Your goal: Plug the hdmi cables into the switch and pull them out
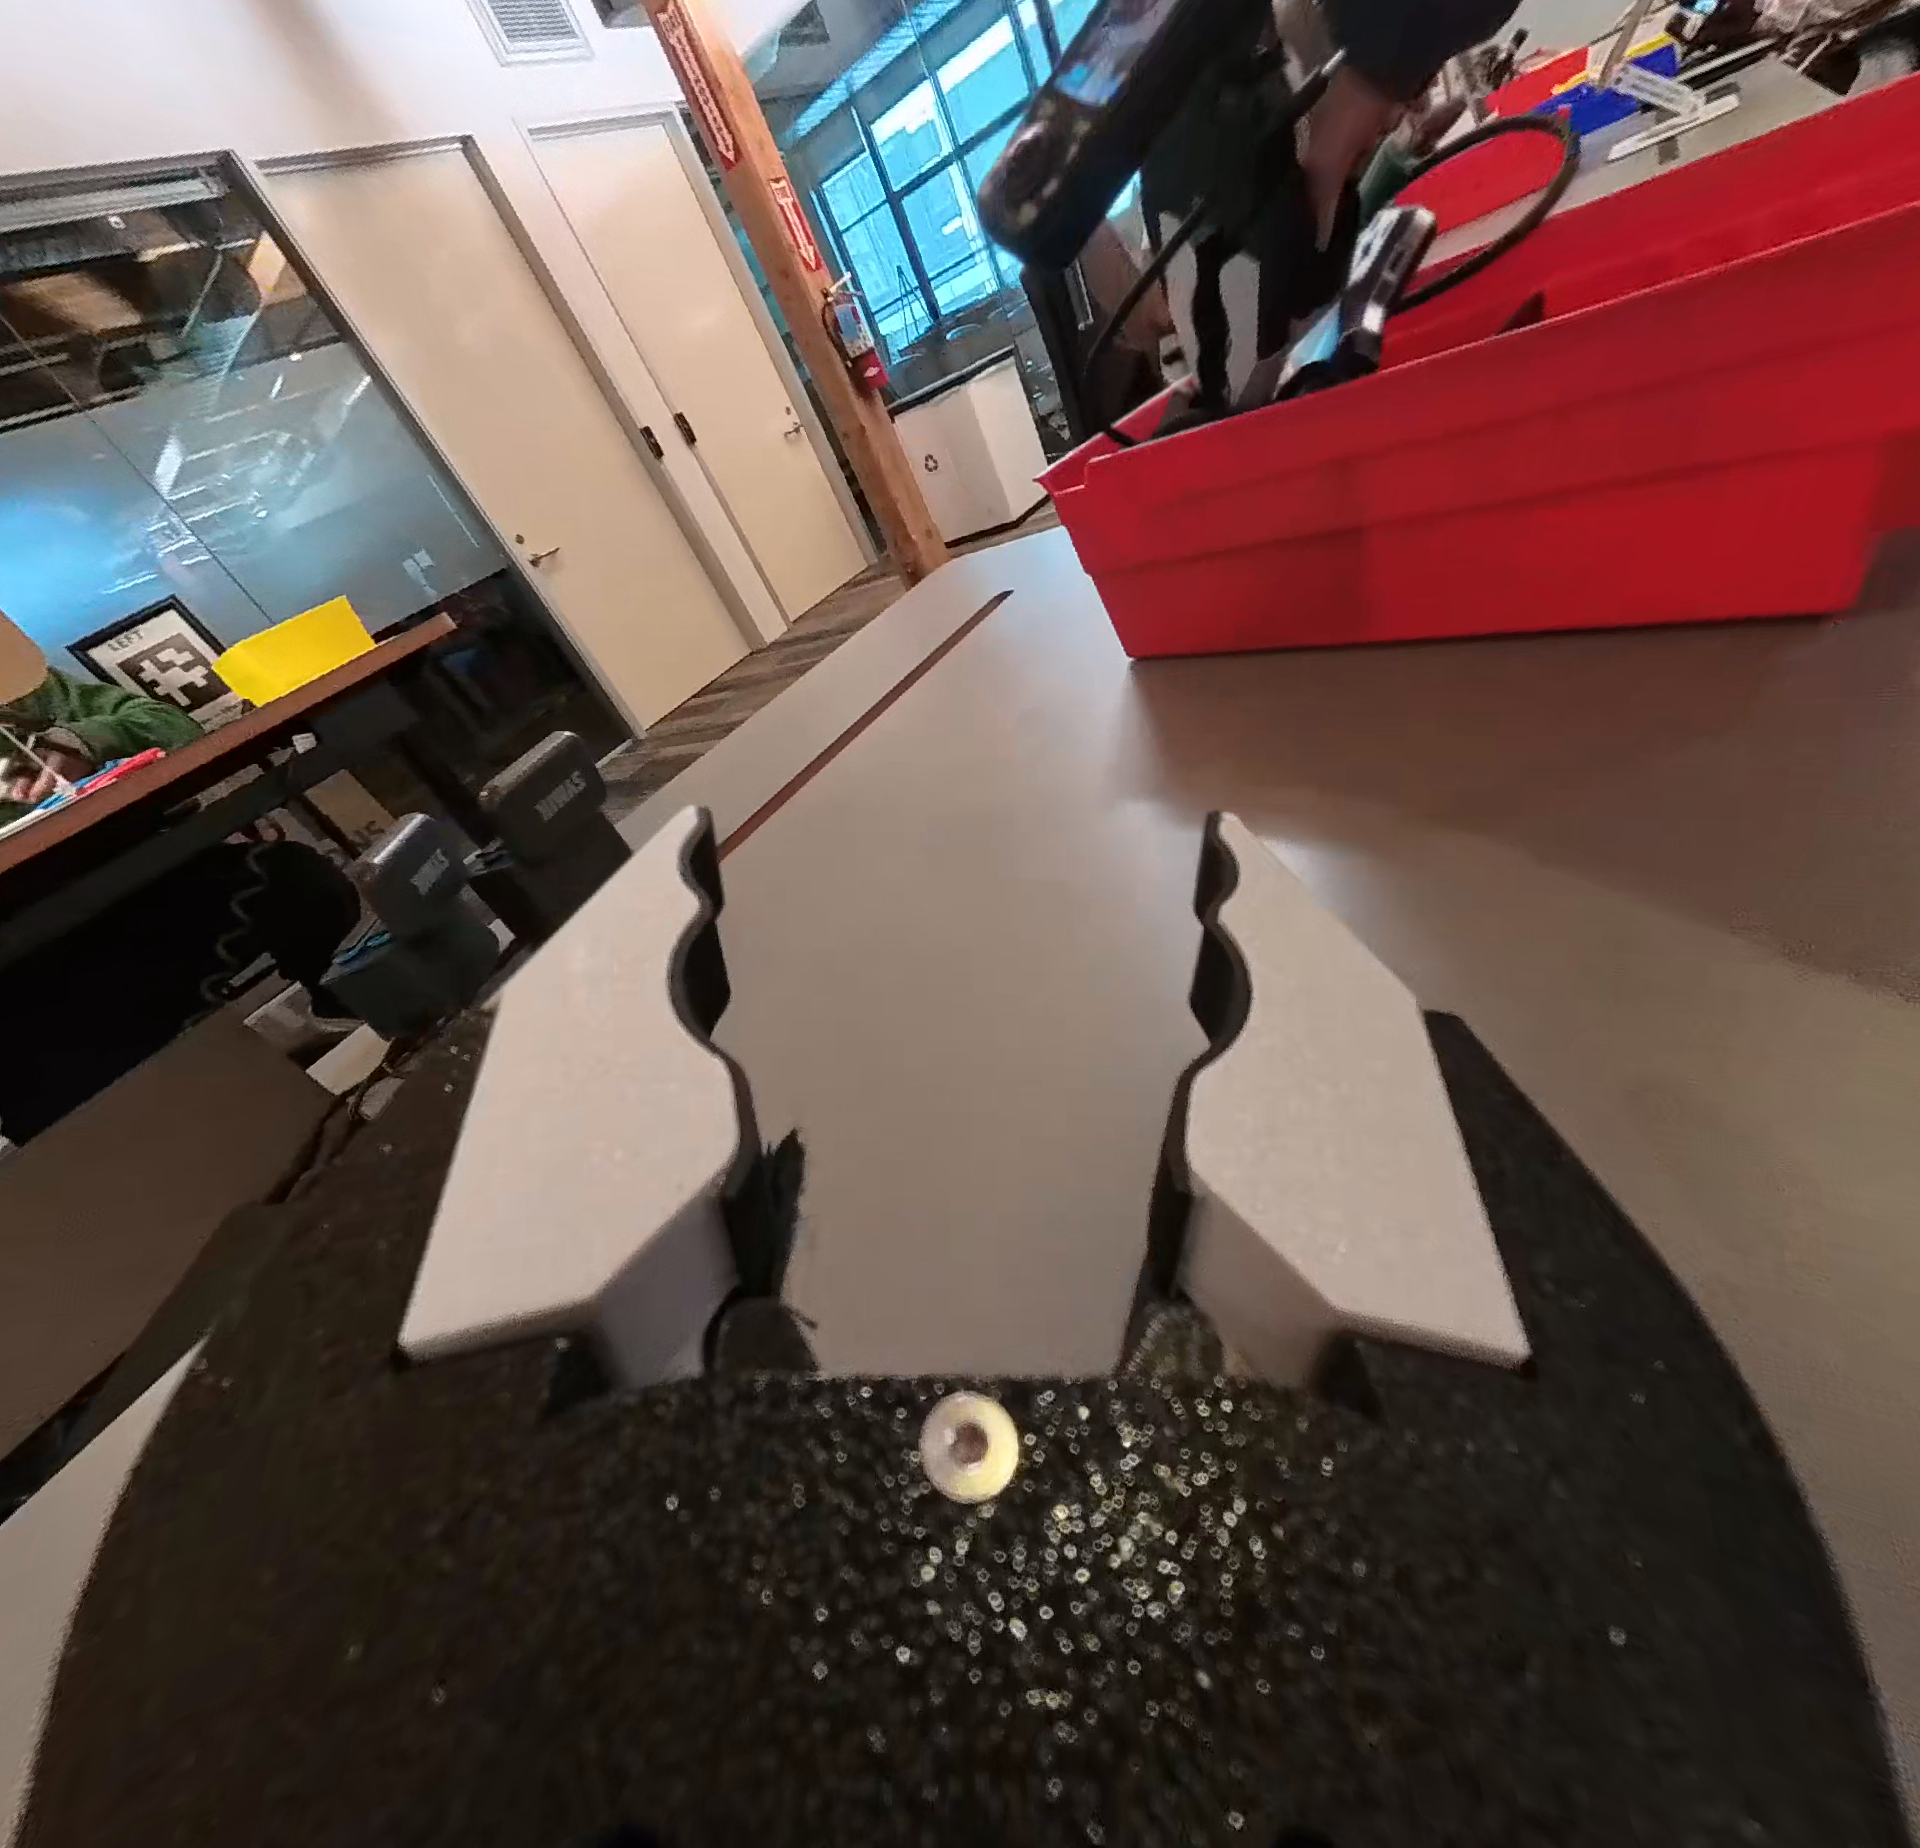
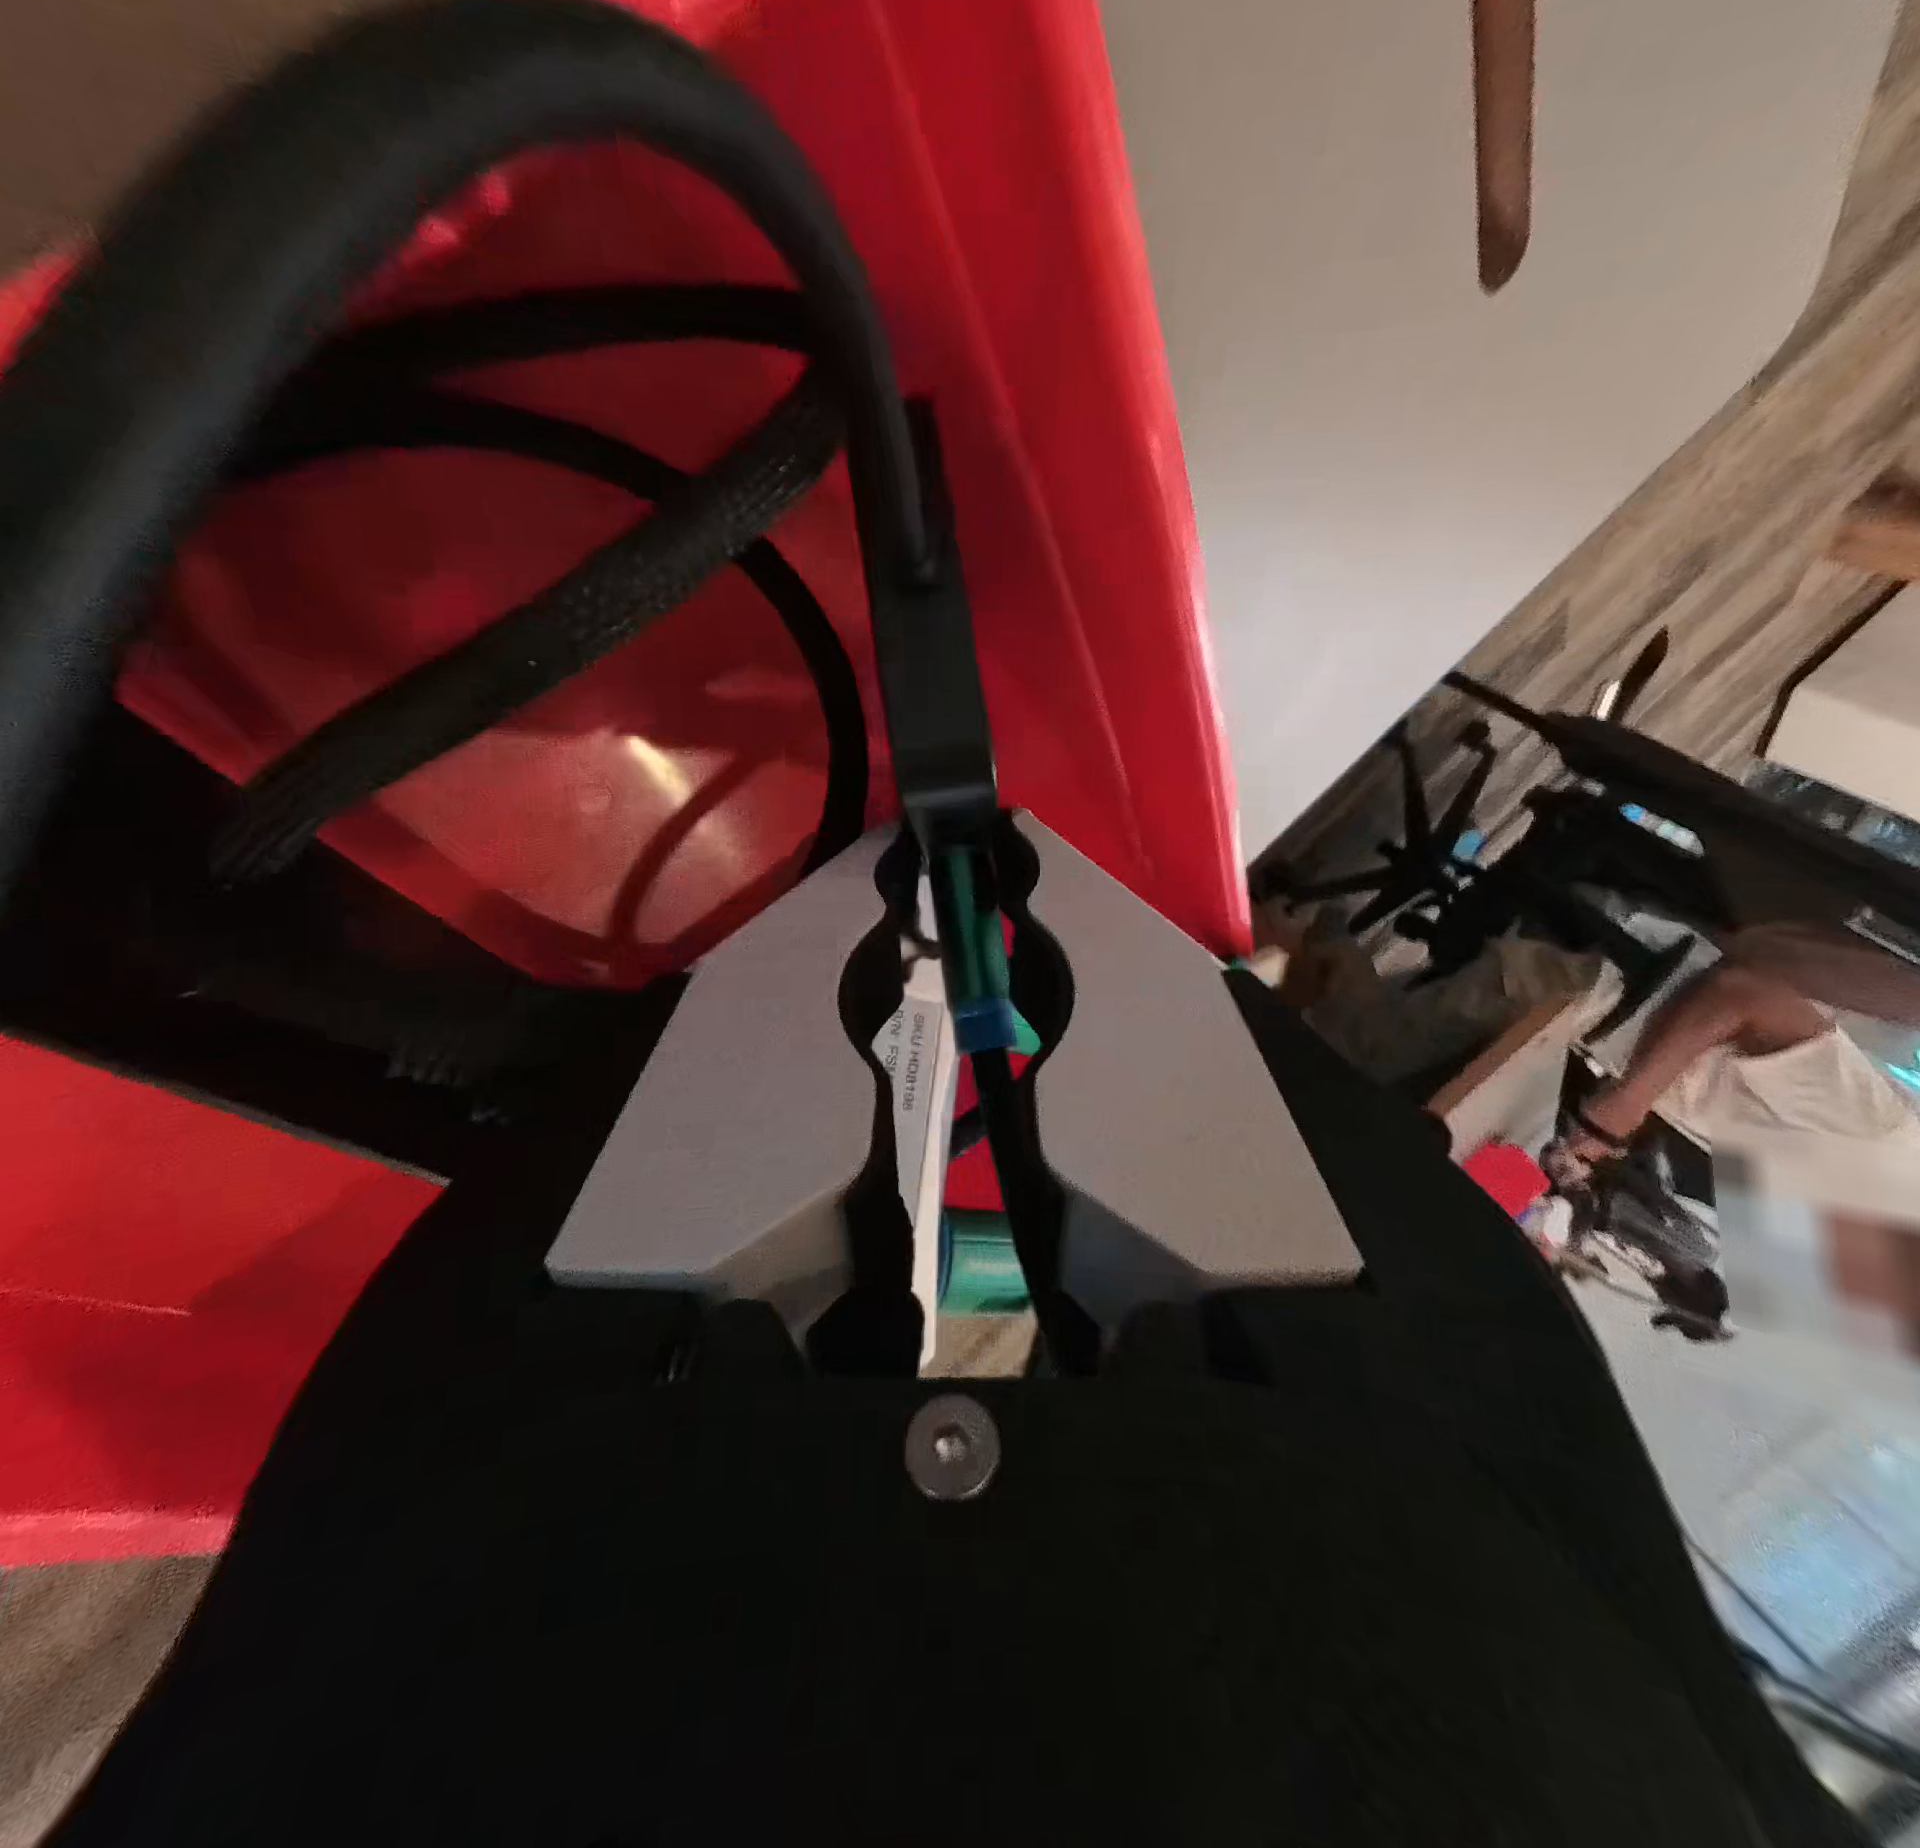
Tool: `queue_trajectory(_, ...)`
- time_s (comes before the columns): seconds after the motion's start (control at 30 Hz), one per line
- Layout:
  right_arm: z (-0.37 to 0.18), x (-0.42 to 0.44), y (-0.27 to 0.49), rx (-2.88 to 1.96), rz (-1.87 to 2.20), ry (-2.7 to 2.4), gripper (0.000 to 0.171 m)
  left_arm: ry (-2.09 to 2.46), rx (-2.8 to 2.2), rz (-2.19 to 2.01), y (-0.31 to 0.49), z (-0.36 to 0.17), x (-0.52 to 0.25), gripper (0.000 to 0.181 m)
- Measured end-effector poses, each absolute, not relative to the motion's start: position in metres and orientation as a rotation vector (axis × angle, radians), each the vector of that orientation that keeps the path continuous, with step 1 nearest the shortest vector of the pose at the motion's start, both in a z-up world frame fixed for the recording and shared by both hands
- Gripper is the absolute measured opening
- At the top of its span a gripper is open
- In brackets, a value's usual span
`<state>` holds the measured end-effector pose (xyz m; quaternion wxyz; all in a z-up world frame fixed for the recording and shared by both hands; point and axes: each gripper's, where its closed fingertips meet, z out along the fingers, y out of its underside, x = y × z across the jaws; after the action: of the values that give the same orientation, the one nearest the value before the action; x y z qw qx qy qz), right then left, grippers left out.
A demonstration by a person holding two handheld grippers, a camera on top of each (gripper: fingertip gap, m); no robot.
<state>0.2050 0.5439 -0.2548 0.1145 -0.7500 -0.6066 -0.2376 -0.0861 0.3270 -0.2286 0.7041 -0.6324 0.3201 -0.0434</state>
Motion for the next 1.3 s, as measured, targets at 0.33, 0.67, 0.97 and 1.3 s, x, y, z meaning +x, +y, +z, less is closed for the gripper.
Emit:
queue_trajectory(0.33, -0.172, 0.188, 0.550, -1.844, -0.756, -1.460, 0.071, 0.705, -1.471, -0.105, 0.332, -0.239, -0.090, 0.098)
queue_trajectory(0.67, -0.089, 0.185, 0.404, -1.308, -0.330, -0.812, 0.077, 0.665, -1.390, 0.041, 0.338, -0.226, -0.101, 0.107)
queue_trajectory(0.97, -0.153, 0.294, 0.378, -1.482, -0.298, -0.498, 0.090, 0.325, -1.461, 0.217, 0.331, -0.215, -0.164, 0.132)
queue_trajectory(1.3, -0.197, 0.332, 0.393, -1.668, -0.038, -0.336, 0.125, 0.024, -1.398, 0.262, 0.207, -0.131, -0.177, 0.157)
